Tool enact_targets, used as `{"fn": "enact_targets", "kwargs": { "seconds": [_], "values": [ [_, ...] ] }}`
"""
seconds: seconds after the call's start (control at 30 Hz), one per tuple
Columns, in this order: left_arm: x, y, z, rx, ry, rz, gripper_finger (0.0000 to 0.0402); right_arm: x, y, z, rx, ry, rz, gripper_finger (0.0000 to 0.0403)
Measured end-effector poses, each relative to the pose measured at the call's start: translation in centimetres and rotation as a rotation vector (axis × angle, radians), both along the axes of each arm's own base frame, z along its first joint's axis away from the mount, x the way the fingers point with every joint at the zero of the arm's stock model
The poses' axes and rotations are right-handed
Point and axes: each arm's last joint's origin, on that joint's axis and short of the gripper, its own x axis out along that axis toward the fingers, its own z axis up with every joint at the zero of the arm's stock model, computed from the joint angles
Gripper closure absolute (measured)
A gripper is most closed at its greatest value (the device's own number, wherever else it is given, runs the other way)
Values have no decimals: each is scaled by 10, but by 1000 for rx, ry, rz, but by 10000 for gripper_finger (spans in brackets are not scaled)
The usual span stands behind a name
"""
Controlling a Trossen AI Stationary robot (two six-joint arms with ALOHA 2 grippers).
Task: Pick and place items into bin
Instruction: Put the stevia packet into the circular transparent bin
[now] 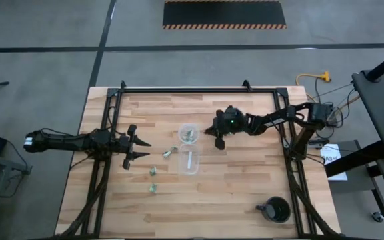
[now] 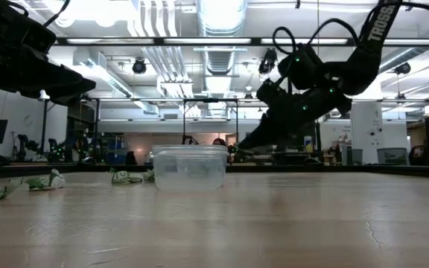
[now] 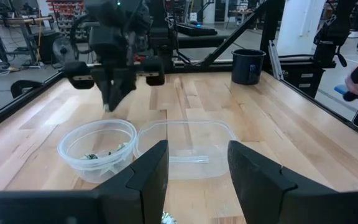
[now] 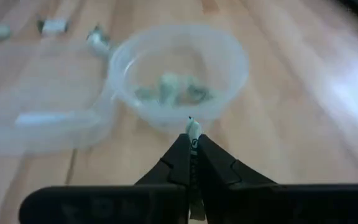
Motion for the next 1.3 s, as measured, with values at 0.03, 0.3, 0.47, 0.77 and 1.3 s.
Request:
{"fn": "enact_targets", "kwargs": {
  "seconds": [0.03, 0.3, 0.47, 0.77, 1.3],
  "values": [
    [0, 0, 0, 0, 0, 0, 253, 0, 1, 0, -6, -34, -2, 394],
    [0, 0, 0, 0, 0, 0, 253, -7, 5, 6, -11, -255, -2, 394],
    [0, 0, 0, 0, 0, 0, 253, -2, 4, 3, 7, -317, 12, 394],
    [0, 0, 0, 0, 0, 0, 253, 27, -4, -9, 37, -332, 32, 394],
    [0, 0, 0, 0, 0, 0, 253, 48, -10, -13, 94, -340, 31, 381]
  ]
}}
